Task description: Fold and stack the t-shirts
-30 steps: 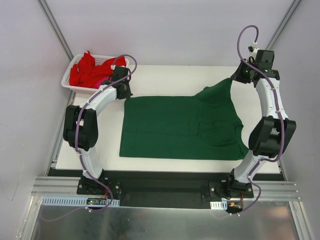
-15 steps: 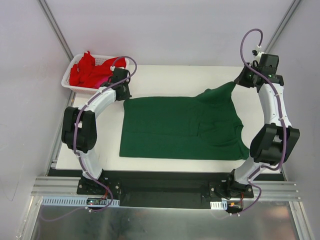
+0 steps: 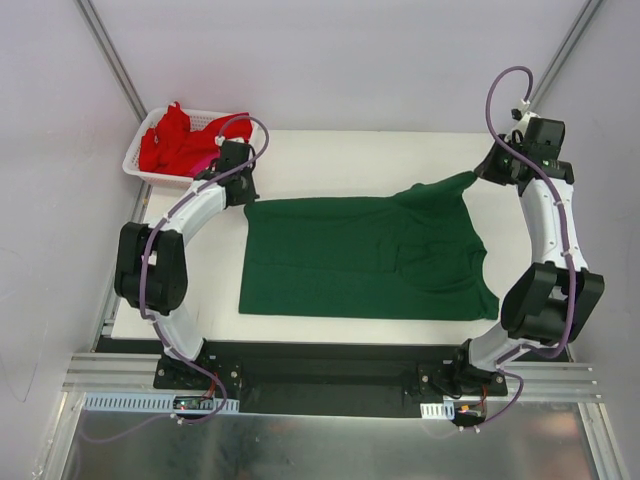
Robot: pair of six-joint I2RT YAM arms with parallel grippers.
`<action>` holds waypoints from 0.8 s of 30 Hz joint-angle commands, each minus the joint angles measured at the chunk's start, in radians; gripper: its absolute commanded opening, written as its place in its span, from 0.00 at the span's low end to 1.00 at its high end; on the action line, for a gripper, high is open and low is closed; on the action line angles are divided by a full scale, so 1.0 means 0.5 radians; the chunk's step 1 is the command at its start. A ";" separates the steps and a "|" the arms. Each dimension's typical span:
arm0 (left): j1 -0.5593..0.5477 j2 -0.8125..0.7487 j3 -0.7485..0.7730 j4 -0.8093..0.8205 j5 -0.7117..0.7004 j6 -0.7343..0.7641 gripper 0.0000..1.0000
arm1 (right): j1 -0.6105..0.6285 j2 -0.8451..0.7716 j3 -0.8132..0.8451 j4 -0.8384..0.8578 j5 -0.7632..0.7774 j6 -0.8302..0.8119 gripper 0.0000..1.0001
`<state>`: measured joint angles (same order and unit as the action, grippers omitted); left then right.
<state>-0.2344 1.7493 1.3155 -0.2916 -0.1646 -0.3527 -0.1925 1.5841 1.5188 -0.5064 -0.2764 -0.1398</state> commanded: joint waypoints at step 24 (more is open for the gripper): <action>-0.096 -0.559 -0.578 0.049 -0.014 -0.016 0.00 | -0.084 -0.873 -0.789 -0.067 0.212 0.043 0.01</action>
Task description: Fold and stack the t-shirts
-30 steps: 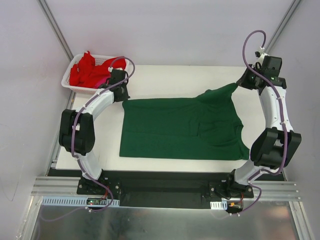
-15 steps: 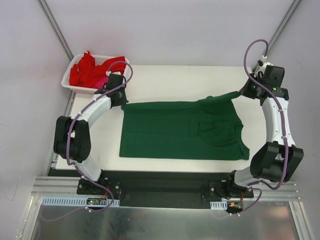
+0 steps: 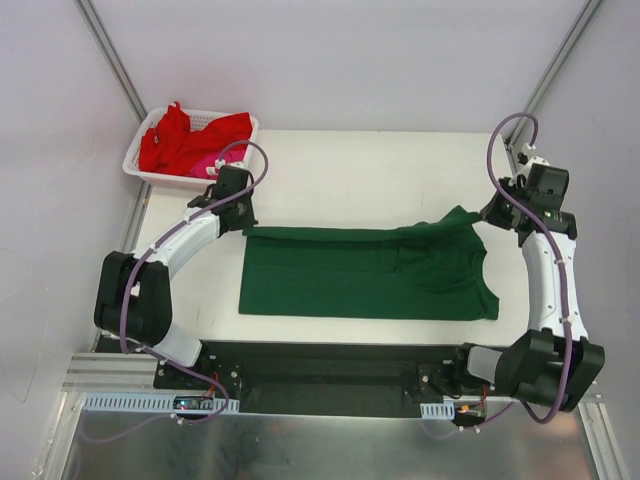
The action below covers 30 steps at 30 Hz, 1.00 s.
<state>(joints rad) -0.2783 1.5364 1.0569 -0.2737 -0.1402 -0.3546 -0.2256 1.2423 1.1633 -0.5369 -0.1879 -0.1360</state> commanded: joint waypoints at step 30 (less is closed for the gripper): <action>-0.134 -0.339 -0.420 0.047 -0.085 -0.052 0.00 | -0.021 -0.705 -0.559 -0.383 0.063 0.146 0.01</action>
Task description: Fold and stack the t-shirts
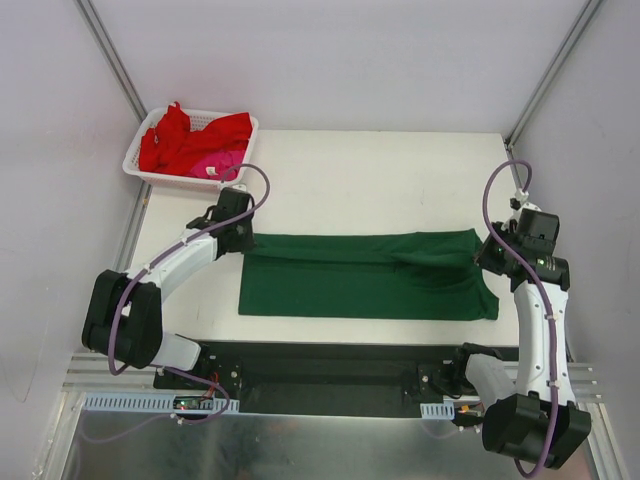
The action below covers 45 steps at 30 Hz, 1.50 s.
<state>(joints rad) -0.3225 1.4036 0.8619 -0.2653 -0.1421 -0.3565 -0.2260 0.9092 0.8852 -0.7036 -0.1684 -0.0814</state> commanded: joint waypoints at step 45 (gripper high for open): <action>-0.054 -0.678 0.086 -0.288 -0.099 -0.232 0.89 | -0.014 0.086 0.555 -0.827 -0.111 0.141 0.99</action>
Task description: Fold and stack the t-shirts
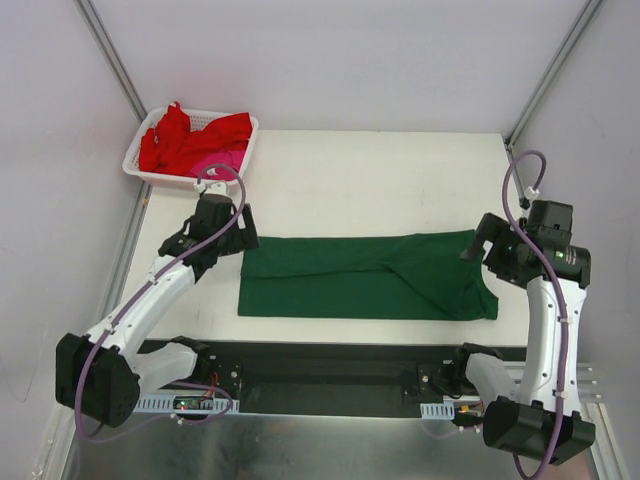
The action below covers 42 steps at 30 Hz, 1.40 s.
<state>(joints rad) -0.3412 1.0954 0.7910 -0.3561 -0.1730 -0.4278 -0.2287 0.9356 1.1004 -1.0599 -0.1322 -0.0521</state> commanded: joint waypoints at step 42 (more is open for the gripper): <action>-0.235 0.672 0.326 -0.095 0.085 -0.752 0.94 | 0.853 1.504 0.119 0.656 0.056 0.279 0.46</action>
<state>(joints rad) -0.4637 1.4643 0.9661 -0.4019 -0.0910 -0.8082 0.1917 1.7218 1.1553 -0.7361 -0.1181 0.0952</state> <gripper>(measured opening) 0.939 0.559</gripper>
